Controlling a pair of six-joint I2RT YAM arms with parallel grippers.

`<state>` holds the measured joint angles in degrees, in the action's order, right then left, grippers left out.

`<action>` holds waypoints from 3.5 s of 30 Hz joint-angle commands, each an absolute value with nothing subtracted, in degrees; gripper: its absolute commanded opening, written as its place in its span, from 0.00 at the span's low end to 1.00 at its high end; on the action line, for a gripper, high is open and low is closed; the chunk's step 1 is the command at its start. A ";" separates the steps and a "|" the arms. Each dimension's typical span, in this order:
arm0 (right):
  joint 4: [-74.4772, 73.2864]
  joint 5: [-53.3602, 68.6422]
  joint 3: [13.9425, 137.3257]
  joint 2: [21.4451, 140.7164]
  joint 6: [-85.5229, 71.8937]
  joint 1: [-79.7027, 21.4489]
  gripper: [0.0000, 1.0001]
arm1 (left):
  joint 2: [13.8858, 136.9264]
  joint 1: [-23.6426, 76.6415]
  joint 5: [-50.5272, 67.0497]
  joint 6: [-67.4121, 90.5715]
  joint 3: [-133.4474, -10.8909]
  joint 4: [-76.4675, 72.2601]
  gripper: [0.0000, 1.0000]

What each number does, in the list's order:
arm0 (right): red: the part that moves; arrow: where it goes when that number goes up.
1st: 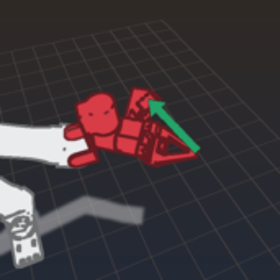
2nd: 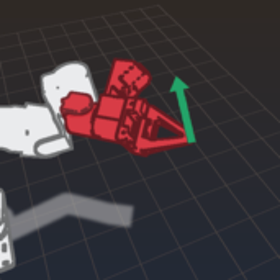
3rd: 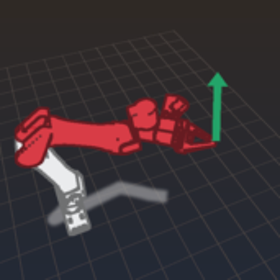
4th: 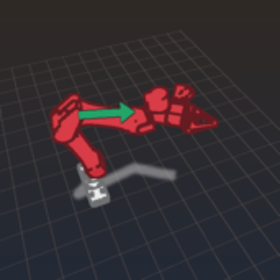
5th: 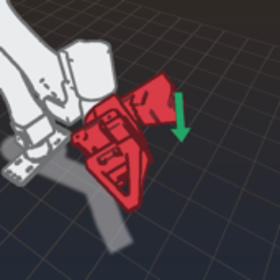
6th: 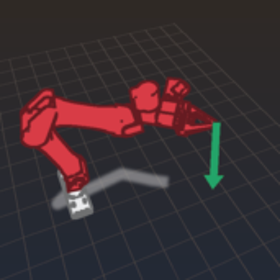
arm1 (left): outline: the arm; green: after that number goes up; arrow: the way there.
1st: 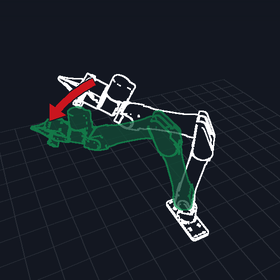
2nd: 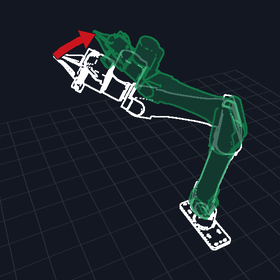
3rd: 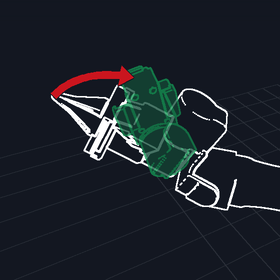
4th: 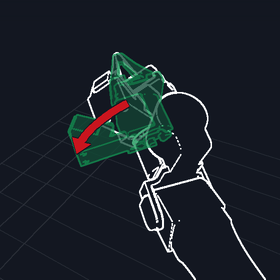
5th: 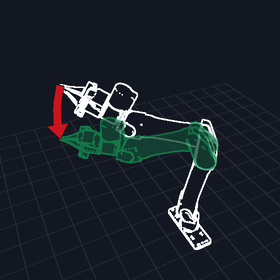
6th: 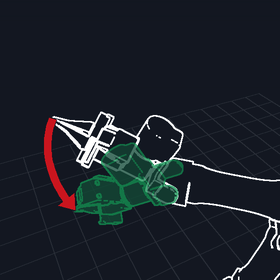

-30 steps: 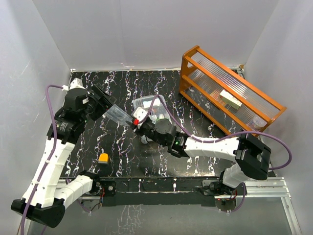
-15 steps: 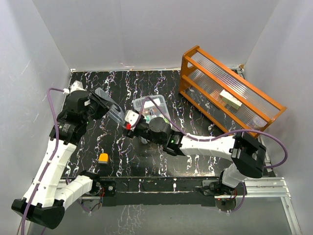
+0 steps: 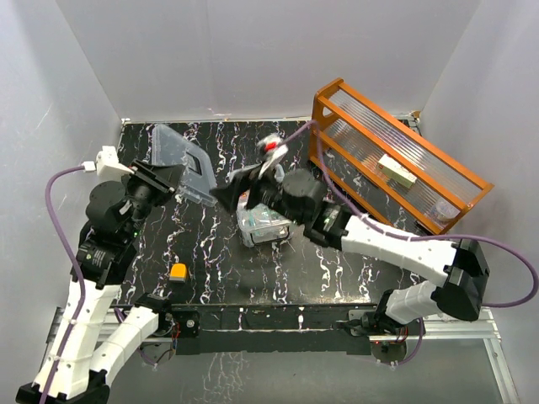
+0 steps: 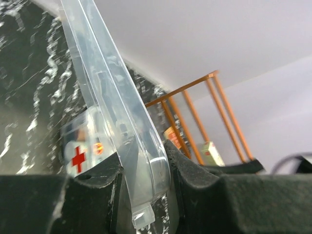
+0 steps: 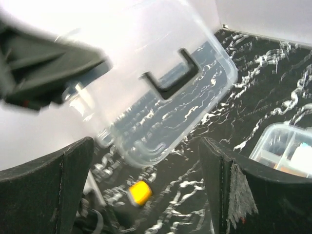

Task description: Organize the medicine kit

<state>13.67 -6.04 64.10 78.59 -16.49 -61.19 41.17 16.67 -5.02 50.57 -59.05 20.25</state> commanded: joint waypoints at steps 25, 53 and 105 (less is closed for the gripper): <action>48.37 12.49 57.61 79.47 -97.44 -45.62 0.58 | 40.67 16.61 9.33 70.40 -49.53 -24.89 0.17; 34.53 13.62 55.72 73.71 -83.45 -38.86 0.16 | 41.20 16.62 3.98 51.49 -56.63 17.24 0.99; 5.49 38.53 50.39 78.60 -55.87 -24.48 0.15 | 58.69 16.61 23.62 45.13 -42.88 2.56 0.78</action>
<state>1.63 37.58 50.85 77.84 -58.22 -25.98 57.47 16.67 23.68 46.06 -40.51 0.56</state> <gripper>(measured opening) 0.269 0.795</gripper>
